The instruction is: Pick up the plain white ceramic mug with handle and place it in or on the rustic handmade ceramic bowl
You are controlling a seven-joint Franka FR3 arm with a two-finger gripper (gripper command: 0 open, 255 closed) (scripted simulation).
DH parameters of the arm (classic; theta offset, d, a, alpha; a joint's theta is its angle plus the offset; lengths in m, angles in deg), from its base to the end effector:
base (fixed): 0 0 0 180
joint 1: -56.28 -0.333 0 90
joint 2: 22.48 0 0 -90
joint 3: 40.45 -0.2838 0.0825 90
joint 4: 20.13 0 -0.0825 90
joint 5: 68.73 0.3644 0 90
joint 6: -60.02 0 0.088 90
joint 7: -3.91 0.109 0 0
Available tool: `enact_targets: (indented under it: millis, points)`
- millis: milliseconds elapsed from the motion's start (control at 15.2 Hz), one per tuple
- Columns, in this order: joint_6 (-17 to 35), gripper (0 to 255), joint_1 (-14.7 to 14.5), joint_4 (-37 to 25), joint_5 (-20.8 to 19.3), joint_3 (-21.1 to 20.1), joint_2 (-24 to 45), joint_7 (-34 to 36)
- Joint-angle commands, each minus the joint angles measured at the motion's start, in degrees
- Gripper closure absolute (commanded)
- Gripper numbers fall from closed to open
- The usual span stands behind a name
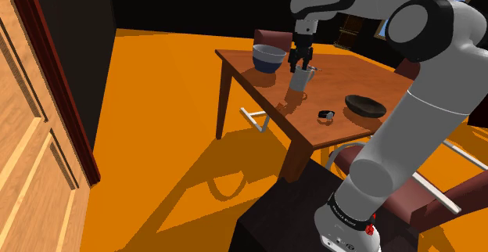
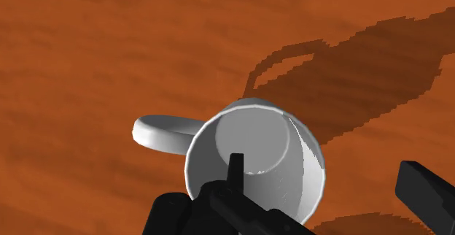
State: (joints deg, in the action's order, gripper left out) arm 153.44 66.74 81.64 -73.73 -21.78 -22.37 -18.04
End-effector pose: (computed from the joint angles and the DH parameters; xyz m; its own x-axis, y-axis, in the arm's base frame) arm 0.4566 -0.2647 0.5020 0.9791 -0.1139 -0.1687 -0.1113 -0.9935 0.0246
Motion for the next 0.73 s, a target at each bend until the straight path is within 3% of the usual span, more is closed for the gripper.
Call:
enact_targets:
  millis: [0,132,660]
  points:
    - [1.66,0,0.11,1.86,-0.11,0.11,-0.24,-0.05]
    - [3.66,0,0.16,4.12,-0.23,0.16,-0.51,0.05]
    - [3.65,0,0.16,4.11,-0.23,0.16,-0.51,0.05]
